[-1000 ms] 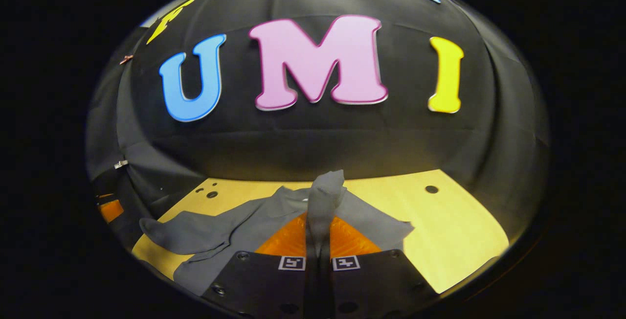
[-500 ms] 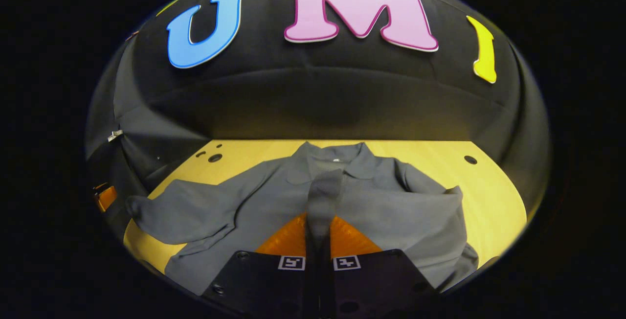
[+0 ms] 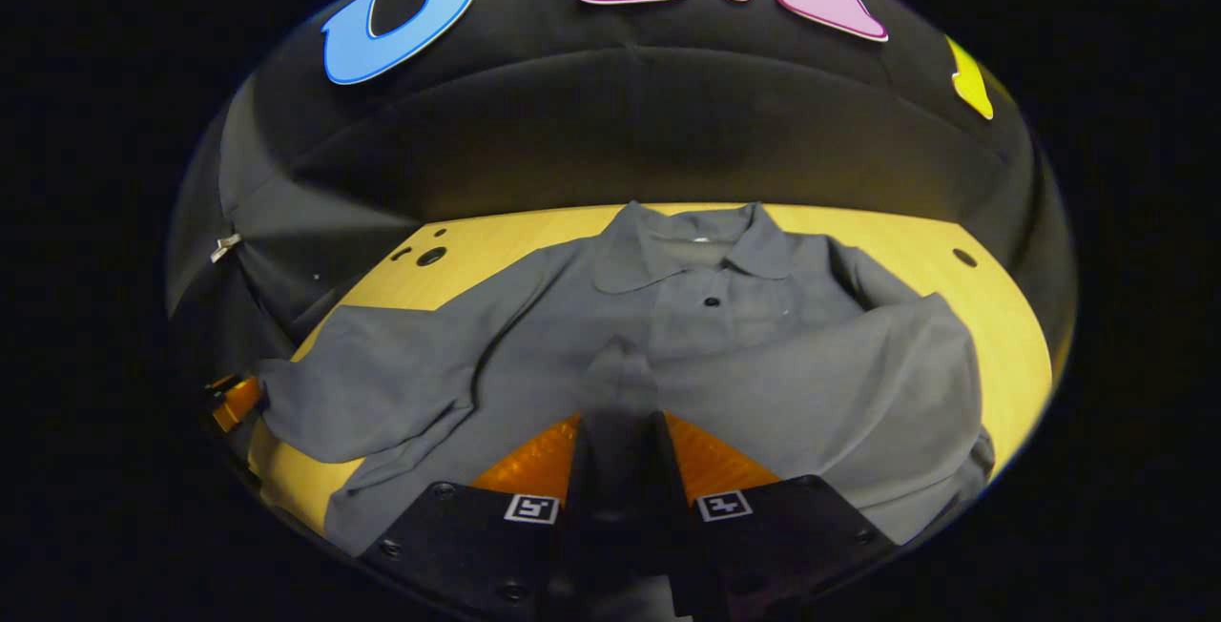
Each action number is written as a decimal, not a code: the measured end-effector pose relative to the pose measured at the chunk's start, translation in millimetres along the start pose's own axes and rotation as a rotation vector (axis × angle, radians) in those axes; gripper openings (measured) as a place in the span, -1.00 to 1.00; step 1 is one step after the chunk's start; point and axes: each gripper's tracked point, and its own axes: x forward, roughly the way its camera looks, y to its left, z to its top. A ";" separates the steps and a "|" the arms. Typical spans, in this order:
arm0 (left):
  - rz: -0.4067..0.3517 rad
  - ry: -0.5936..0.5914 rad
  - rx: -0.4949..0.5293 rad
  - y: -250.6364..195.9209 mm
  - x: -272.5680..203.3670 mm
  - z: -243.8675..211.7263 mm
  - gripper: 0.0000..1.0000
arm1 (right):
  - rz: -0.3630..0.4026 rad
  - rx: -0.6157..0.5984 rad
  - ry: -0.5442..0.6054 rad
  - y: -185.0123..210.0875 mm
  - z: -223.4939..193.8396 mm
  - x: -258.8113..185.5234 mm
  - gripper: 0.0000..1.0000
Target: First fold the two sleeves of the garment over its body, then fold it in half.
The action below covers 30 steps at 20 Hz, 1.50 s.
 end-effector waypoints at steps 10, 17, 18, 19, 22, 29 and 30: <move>0.012 0.147 -0.003 -12.1 27.4 -42.0 0.87 | 0.172 0.009 0.001 24.4 5.9 -40.5 0.10; -0.029 0.136 0.039 -32.5 27.6 -22.3 -0.95 | 0.067 0.066 -0.021 -38.7 4.9 -98.0 0.36; -0.023 0.106 0.040 -35.2 21.4 -11.8 -0.89 | 0.054 0.074 -0.029 -48.1 5.6 -105.5 0.36; -0.013 0.069 0.044 -36.5 13.8 2.6 -0.95 | 0.040 0.080 -0.033 -57.9 5.1 -114.0 0.35; -0.033 -0.039 0.048 -60.4 -17.3 50.0 -0.89 | 0.004 0.086 -0.050 -86.4 5.2 -134.6 0.35; -0.197 -0.185 -0.003 -173.6 -87.8 125.0 -0.89 | -0.048 0.110 -0.068 -145.6 -2.5 -176.3 0.53; -0.218 -0.196 -0.008 -190.8 -94.5 131.5 -0.89 | -0.052 0.110 -0.067 -152.7 -4.0 -181.3 0.35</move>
